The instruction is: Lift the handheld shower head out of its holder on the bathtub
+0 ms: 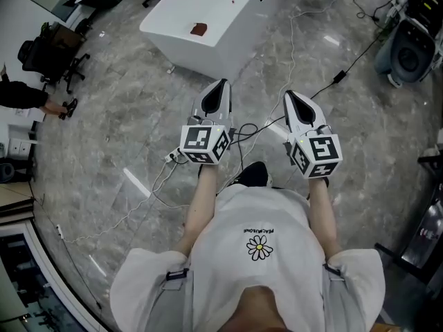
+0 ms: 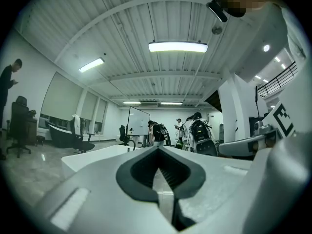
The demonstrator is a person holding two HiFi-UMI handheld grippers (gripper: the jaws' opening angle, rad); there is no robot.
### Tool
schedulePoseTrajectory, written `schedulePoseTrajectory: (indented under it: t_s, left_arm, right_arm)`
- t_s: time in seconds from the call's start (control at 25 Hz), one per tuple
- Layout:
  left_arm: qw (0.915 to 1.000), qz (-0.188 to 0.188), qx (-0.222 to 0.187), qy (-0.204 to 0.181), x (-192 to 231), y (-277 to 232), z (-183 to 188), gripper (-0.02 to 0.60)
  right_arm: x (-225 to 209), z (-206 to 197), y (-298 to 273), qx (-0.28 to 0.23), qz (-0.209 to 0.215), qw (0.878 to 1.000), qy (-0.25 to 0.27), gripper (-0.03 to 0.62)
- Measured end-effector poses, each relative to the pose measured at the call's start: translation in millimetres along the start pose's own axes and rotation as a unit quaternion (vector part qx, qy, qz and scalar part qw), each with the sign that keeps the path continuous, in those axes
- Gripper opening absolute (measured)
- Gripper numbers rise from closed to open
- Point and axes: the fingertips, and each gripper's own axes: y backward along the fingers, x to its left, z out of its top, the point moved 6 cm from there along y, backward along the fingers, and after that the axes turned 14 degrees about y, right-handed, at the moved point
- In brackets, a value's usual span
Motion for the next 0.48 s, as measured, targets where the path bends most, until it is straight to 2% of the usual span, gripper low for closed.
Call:
schedulePoseTrajectory:
  t_s: [0.2,0.48]
  left_arm:
    - [0.9999,-0.002,-0.003,0.010,19.6,-32.5,-4.2,0.000]
    - [0.9996,0.000,-0.025,0.015,70.8,-120.5,4.4,0.000]
  right_arm:
    - [-19.3,-7.0,-36.1,0.000,0.008,1.000,-0.009,0.026]
    - [-75.3,-6.2,-130.0,0.004,0.017,1.000,-0.005,0.026]
